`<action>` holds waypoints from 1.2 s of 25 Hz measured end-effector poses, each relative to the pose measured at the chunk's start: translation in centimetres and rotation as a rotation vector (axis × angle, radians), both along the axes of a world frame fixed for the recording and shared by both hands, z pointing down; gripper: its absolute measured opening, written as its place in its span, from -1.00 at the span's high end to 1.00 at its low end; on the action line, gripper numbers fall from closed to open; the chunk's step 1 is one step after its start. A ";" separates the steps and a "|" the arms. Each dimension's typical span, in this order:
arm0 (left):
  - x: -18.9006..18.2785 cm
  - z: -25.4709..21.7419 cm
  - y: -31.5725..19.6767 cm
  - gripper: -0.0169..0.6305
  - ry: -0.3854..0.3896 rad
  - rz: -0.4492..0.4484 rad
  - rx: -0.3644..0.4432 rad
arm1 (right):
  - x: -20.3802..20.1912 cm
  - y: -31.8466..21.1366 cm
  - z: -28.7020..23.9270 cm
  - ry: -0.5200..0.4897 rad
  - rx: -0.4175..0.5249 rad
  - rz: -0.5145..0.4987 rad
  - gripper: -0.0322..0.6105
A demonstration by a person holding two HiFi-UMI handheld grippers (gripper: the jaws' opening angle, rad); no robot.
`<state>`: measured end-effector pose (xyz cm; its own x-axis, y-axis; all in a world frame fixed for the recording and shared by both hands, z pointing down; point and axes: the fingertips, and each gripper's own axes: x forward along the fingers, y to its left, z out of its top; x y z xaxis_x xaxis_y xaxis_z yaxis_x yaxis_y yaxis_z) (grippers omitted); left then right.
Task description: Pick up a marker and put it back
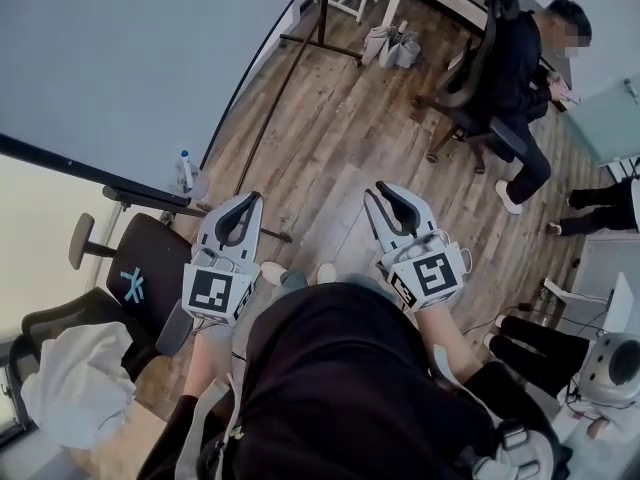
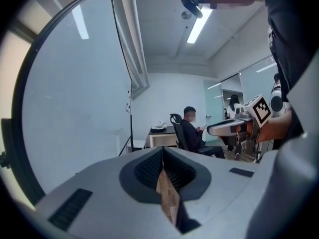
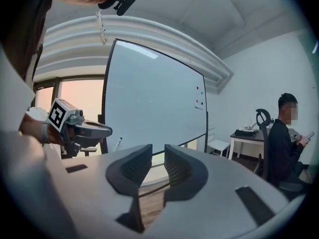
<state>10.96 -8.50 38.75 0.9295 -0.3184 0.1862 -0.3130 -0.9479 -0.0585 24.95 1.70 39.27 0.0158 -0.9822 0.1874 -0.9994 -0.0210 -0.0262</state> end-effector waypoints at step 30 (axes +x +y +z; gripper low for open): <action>-0.6 0.1 2.1 0.92 -0.005 -0.023 0.014 | 0.2 1.3 0.4 -0.009 -0.016 -0.028 0.64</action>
<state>10.35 -6.37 38.89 0.9209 -0.3425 0.1860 -0.3347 -0.9395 -0.0728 25.15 2.98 39.64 -0.0136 -0.9791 0.2027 -0.9994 0.0067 -0.0349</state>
